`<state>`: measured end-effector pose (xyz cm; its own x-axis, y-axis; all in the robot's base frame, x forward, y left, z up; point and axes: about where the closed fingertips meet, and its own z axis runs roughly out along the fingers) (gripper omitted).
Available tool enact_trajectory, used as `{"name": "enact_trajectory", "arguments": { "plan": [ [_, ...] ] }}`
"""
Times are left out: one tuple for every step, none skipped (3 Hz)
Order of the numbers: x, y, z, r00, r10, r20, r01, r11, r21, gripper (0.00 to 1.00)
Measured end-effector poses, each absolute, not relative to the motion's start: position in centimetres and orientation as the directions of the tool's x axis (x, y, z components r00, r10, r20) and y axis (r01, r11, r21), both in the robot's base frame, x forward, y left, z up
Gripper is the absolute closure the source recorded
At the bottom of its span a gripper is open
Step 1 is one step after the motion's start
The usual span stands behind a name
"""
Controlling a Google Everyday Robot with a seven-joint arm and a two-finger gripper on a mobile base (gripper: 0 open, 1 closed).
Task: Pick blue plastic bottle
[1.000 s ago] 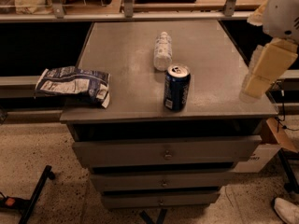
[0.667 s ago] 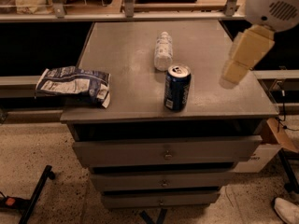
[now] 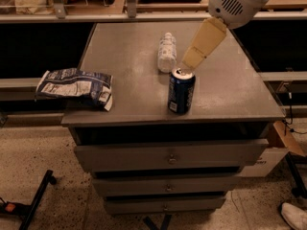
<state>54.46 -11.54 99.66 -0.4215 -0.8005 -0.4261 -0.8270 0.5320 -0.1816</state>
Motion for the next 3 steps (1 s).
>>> {"name": "enact_trajectory", "arguments": {
  "plan": [
    [54.5,-11.5,99.7,-0.421,-0.801,-0.426,-0.827,0.532,-0.182,0.00],
    [56.0,-11.4,100.0,-0.414,-0.775,-0.477,-0.806,0.556,-0.205,0.00],
    [59.9,-11.3,100.0,-0.405,-0.726,-0.556,-0.763,0.604,-0.232,0.00]
  ]
}}
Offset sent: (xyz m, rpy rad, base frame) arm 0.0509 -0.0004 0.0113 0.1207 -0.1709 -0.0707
